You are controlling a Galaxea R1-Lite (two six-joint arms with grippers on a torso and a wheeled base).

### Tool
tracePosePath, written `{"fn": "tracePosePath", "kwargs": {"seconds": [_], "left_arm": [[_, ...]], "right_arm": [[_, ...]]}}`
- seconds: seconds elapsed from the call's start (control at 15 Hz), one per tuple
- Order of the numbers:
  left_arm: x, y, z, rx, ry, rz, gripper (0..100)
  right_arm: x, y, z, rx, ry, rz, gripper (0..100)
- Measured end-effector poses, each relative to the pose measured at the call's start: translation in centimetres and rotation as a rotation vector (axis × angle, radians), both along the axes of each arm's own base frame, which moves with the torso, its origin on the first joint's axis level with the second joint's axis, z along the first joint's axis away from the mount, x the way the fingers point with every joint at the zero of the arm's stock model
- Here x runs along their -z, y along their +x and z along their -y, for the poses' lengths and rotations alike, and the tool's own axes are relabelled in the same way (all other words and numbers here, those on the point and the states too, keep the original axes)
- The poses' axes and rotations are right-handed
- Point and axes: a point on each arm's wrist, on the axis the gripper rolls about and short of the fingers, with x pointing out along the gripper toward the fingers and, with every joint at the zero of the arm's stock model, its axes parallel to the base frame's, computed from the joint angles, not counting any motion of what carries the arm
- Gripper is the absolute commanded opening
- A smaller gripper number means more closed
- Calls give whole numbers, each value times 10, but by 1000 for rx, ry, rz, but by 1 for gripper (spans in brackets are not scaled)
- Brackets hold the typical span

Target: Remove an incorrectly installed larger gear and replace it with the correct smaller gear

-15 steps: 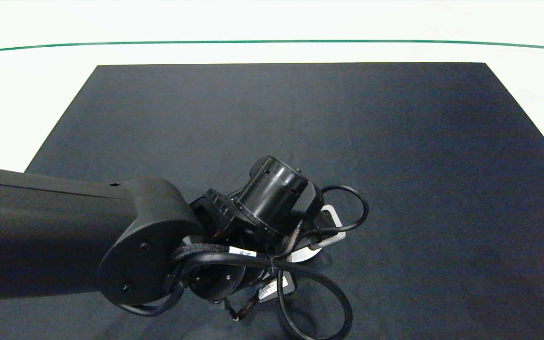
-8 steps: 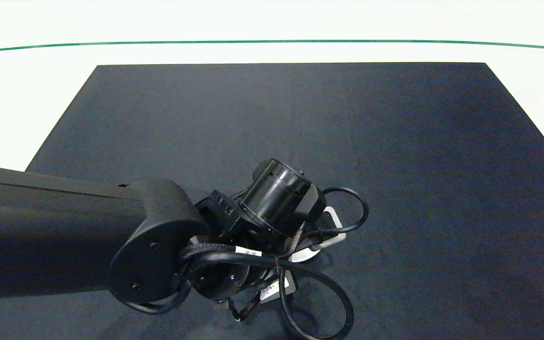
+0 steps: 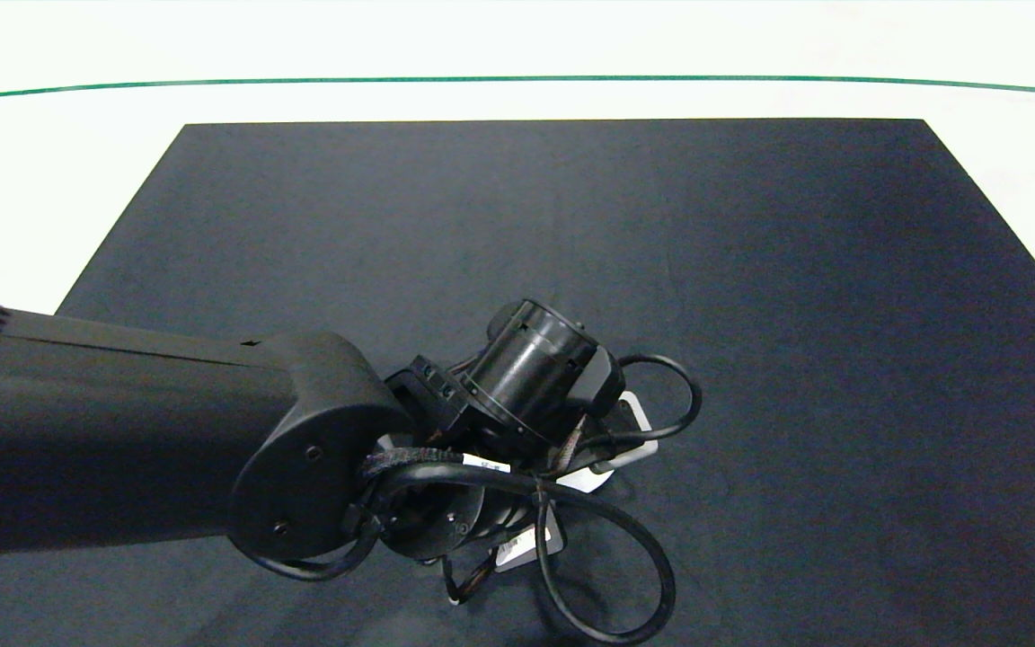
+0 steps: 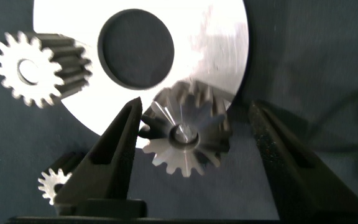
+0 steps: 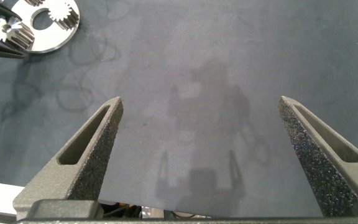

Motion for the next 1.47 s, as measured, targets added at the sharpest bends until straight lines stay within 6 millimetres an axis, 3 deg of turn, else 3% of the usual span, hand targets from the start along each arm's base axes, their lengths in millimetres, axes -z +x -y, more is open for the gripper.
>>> {"fn": "tracePosePath", "kwargs": {"seconds": [1.0,1.47], "left_arm": [[-3,1,2,-17,4,-21,32],[-3,2,2,-17,4,-21,31]], "right_arm": [[1,0,0,-4,2,0,100],[1,0,0,-7,3,-2,100]]}}
